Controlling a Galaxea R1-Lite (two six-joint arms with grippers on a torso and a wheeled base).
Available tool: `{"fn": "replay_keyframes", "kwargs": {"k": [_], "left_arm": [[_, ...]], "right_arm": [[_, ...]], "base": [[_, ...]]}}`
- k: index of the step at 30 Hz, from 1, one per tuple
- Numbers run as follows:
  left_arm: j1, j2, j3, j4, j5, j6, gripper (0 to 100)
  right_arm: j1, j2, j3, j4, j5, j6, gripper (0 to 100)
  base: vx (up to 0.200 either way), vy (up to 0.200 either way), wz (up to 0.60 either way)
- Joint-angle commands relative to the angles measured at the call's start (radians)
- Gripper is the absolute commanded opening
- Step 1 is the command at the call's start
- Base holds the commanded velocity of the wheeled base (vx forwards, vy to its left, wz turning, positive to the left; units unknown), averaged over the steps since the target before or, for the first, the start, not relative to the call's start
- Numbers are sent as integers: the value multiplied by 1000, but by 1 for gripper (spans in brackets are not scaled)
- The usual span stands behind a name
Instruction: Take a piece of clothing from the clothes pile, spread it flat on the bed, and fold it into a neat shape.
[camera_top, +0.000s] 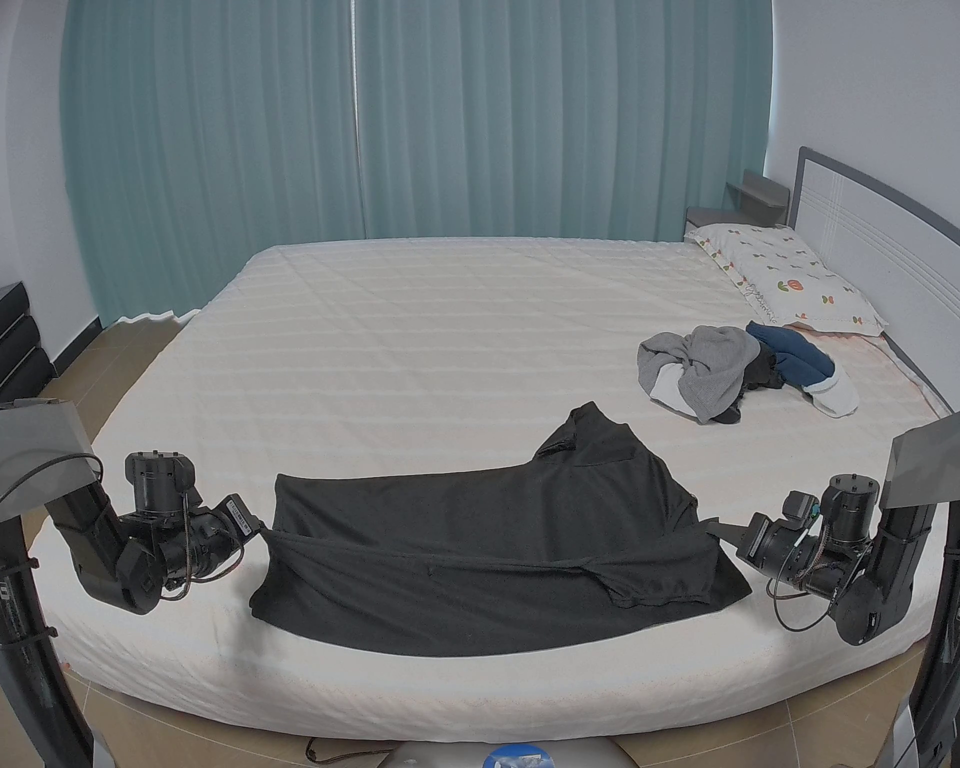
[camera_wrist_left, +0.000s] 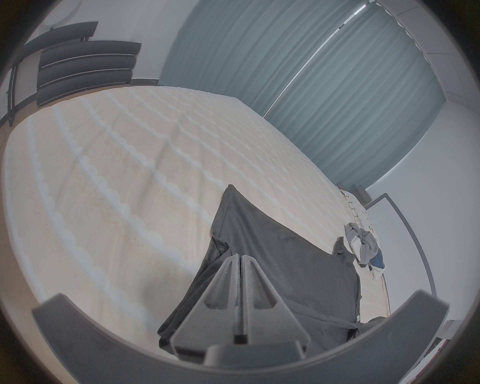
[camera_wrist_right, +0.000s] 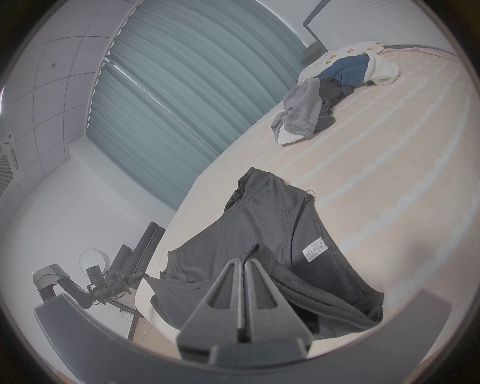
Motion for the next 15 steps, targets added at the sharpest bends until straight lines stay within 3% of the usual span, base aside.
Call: {"fn": "replay_keyframes", "kwargs": {"k": [1,10,15], "left_arm": [[4,-90,71,-2,0,0,0],[4,-232,224,0,2,2,0],[4,-296,307,0,2,2,0]], "right_arm": [[-4,-74,46,-14,-2,3,0],[-24,-203,203,-14,16,5,0],[-24,-304,287,-14,70,5,0]], "base": [[0,0,0],[0,0,0],[0,0,0]]}}
